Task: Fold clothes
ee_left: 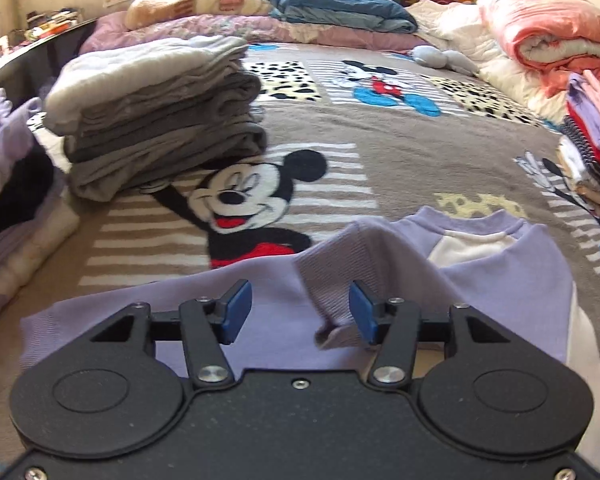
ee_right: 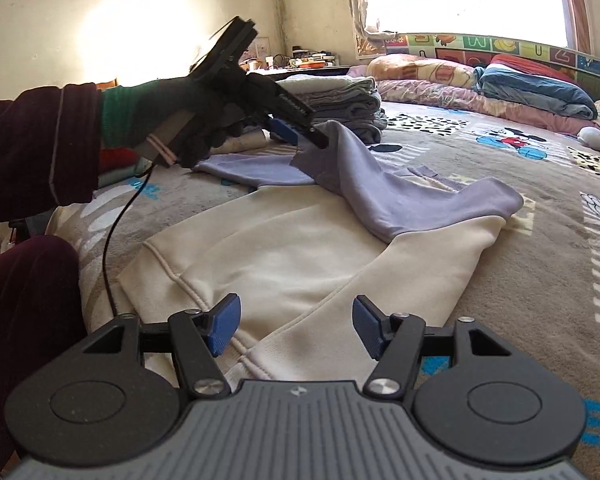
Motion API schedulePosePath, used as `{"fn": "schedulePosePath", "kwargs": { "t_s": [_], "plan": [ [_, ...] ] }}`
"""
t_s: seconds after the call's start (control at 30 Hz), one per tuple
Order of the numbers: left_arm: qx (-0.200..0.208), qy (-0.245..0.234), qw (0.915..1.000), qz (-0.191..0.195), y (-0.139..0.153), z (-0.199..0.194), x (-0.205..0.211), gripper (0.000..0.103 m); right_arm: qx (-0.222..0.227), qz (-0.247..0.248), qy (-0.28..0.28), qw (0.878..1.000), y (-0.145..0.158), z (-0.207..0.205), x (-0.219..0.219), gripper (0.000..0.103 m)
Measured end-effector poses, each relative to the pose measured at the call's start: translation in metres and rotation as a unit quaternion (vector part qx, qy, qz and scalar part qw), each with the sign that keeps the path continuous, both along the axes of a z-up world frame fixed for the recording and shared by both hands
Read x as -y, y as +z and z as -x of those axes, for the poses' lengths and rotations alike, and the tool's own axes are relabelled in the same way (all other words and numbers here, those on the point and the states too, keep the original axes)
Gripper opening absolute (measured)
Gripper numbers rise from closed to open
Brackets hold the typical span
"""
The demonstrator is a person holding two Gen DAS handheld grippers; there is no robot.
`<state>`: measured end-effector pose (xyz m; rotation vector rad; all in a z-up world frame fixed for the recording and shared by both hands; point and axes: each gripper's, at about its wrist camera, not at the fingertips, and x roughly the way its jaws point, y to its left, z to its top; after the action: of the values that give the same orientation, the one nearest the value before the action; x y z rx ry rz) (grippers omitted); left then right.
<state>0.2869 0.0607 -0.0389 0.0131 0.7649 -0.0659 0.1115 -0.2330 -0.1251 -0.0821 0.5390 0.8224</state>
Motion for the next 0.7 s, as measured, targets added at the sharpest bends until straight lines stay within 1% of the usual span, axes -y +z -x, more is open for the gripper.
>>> {"fn": "schedulePosePath", "kwargs": {
  "t_s": [0.07,0.17,0.33,0.37,0.43,0.5,0.6,0.67,0.7],
  "plan": [
    [0.003,-0.030,0.9995,0.004,0.003,-0.005,0.020,0.053,0.005,0.009,-0.005,1.000,-0.002,-0.009,-0.004,0.064],
    [0.008,-0.076,0.9970,0.011,0.008,-0.012,0.049,0.053,-0.004,0.015,-0.012,1.000,-0.010,-0.021,-0.006,0.064],
    [0.017,-0.151,0.9881,0.022,0.015,-0.025,0.098,0.053,-0.022,0.024,-0.014,0.999,-0.020,-0.027,-0.007,0.065],
    [0.016,-0.169,0.9852,0.024,0.015,-0.028,0.110,0.053,-0.025,0.023,-0.013,0.999,-0.021,-0.027,-0.006,0.066],
    [0.006,-0.216,0.9759,0.031,0.006,-0.046,0.144,0.052,-0.032,0.022,-0.011,0.999,-0.024,-0.027,-0.004,0.068],
    [-0.008,-0.246,0.9689,0.029,-0.003,-0.067,0.173,0.052,-0.039,0.018,-0.009,0.999,-0.026,-0.027,-0.003,0.069],
    [-0.037,-0.285,0.9574,0.034,-0.013,-0.094,0.203,0.052,-0.049,0.007,-0.008,0.999,-0.029,-0.029,0.000,0.070],
    [-0.060,-0.308,0.9489,0.035,-0.019,-0.109,0.217,0.048,-0.054,-0.001,-0.006,0.999,-0.031,-0.030,0.002,0.072],
    [-0.072,-0.320,0.9441,0.034,-0.022,-0.115,0.222,0.043,-0.056,-0.005,-0.005,0.998,-0.031,-0.030,0.003,0.072]
  ]
}}
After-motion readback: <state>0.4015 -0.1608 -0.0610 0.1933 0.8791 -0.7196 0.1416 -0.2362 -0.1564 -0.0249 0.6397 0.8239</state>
